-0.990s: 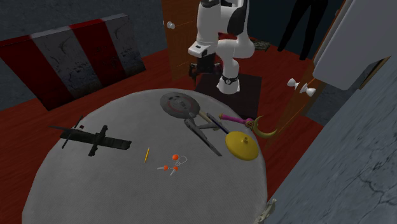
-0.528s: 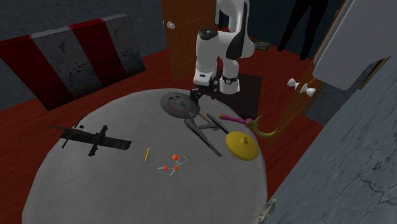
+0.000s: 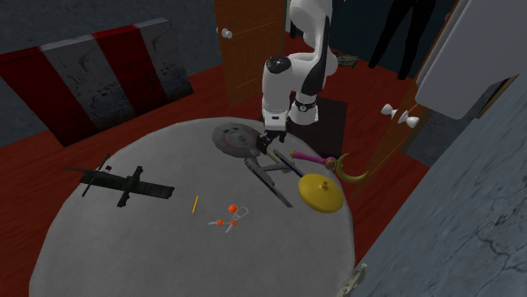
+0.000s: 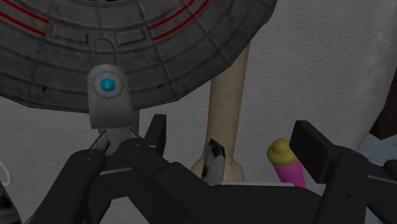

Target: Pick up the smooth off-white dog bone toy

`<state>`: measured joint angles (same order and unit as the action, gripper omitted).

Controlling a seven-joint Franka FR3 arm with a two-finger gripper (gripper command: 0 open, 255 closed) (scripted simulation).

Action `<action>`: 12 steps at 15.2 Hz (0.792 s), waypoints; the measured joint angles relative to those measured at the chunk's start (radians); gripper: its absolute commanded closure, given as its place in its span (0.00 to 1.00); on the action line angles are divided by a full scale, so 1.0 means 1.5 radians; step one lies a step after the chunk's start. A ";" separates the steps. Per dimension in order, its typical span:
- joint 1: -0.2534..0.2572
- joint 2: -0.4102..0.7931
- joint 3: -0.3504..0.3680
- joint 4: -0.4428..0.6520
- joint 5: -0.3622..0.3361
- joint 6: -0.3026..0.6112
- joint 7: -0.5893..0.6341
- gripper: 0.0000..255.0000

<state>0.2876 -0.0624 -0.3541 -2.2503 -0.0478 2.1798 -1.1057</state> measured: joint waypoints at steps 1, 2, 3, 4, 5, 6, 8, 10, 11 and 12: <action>0.003 0.007 0.002 -0.002 0.005 0.012 -0.001 0.00; 0.004 0.034 0.002 -0.002 0.011 0.025 -0.007 0.00; 0.005 0.046 0.003 -0.010 0.014 0.039 -0.008 0.00; 0.005 0.052 0.003 -0.009 0.016 0.045 -0.011 0.00; 0.004 0.054 0.002 -0.008 0.016 0.049 -0.013 1.00; 0.005 0.055 0.003 -0.004 0.017 0.053 -0.014 1.00; 0.004 0.062 0.002 -0.007 0.019 0.052 -0.015 1.00; 0.004 0.062 0.002 -0.008 0.019 0.052 -0.015 1.00; 0.004 0.062 0.002 -0.009 0.019 0.053 -0.015 1.00; 0.004 0.062 0.002 -0.010 0.019 0.055 -0.015 1.00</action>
<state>0.2939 0.0307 -0.3511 -2.2646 -0.0195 2.2622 -1.1277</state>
